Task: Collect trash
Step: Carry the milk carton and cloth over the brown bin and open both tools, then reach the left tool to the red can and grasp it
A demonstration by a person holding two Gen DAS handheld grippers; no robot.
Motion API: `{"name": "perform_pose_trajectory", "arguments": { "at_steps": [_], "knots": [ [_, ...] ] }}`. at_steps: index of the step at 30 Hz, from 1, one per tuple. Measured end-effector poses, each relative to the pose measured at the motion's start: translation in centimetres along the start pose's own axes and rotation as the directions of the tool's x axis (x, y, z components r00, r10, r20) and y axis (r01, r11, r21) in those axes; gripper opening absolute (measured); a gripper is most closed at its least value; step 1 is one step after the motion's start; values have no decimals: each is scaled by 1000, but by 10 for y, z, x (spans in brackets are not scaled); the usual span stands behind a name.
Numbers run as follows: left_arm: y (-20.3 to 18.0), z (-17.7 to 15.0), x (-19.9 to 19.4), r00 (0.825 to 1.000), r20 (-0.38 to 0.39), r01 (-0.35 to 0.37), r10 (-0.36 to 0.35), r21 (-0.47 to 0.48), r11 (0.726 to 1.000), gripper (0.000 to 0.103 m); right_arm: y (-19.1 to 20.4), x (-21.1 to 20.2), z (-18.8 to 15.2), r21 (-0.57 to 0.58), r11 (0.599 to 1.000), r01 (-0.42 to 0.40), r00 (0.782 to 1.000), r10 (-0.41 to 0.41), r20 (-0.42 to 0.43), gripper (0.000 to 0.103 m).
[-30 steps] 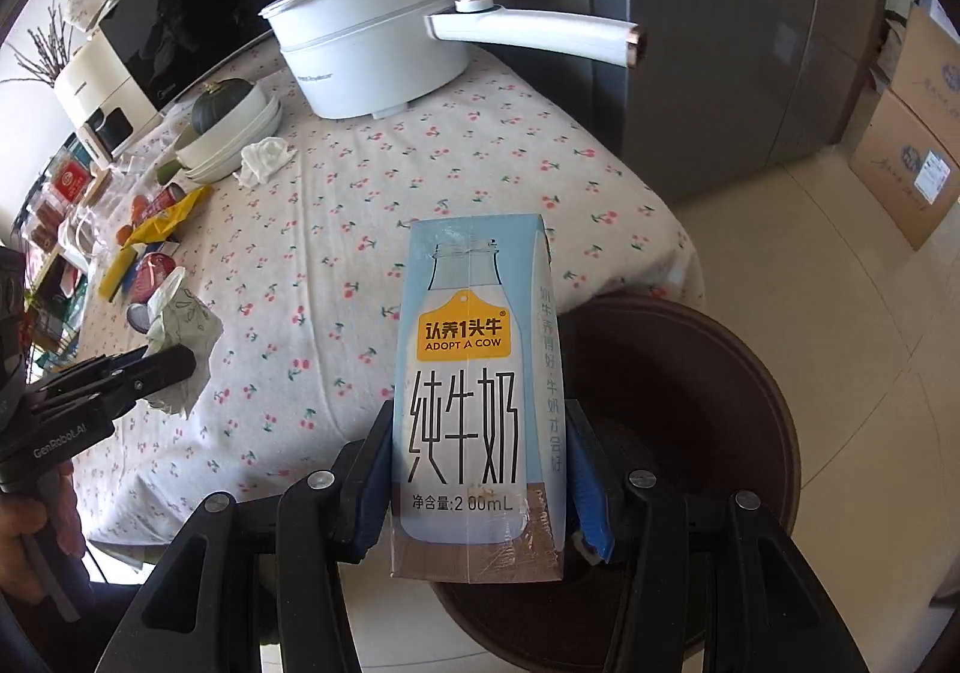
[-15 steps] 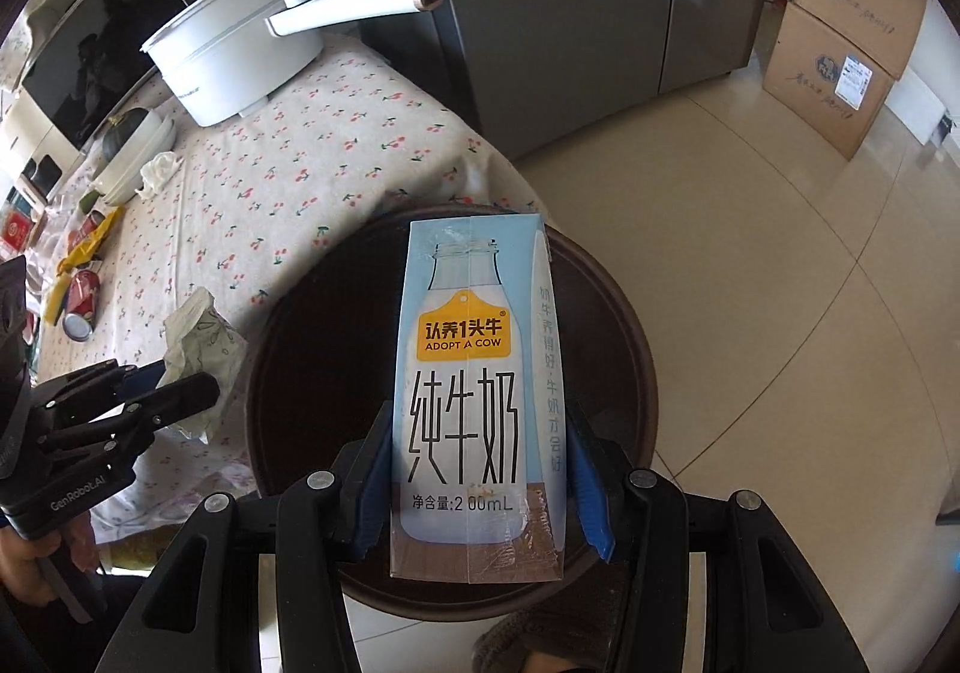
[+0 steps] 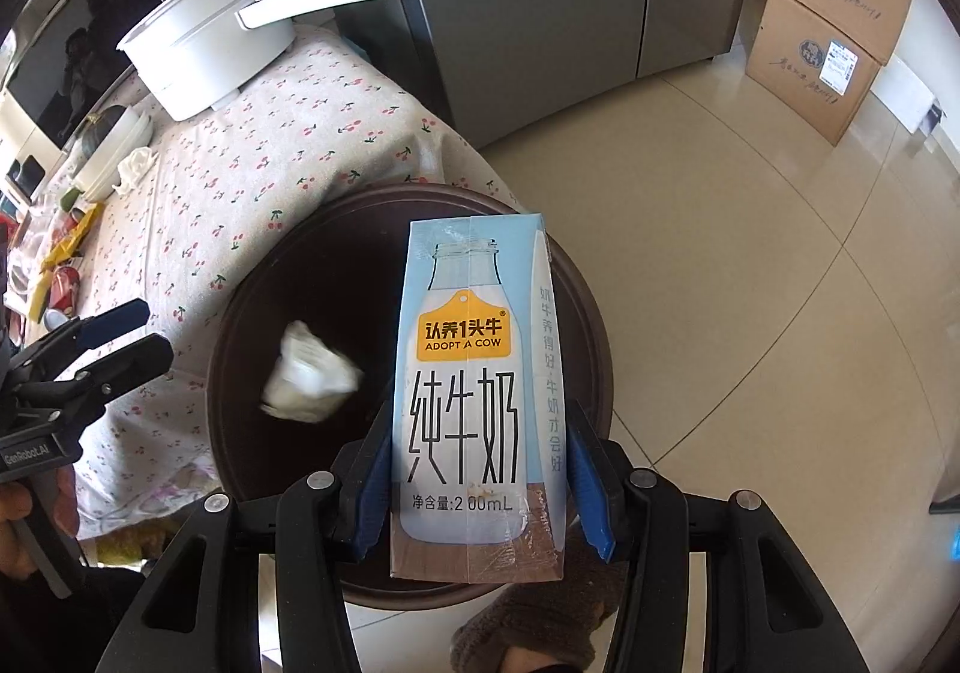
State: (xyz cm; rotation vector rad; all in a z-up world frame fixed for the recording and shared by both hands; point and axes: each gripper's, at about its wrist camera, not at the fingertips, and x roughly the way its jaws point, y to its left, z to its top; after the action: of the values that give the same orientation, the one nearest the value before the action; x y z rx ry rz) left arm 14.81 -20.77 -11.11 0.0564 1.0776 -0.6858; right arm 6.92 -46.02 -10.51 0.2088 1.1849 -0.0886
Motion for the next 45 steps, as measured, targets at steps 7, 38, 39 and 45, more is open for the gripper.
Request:
{"name": "perform_pose_trajectory", "arguments": {
  "at_steps": [7, 38, 39, 45],
  "knots": [
    [20, -6, -20, 999, 4, -46, 46, -25, 999, 96, 14, -1, 2, -18, 1000, -13, 1000, 13, 3, 52],
    [127, -31, -112, 978, 61, -180, 200, -238, 954, 99, 104, -6, 31, -104, 992, -73, 996, 78, 48, 77],
    [134, -32, -117, 975, 64, -190, 212, -250, 950, 99, 113, -6, 34, -118, 990, -77, 995, 84, 49, 77],
    [189, -45, -145, 955, 72, -244, 288, -366, 898, 99, 166, -1, 50, -213, 971, -107, 993, 116, 32, 80]
  ]
}}
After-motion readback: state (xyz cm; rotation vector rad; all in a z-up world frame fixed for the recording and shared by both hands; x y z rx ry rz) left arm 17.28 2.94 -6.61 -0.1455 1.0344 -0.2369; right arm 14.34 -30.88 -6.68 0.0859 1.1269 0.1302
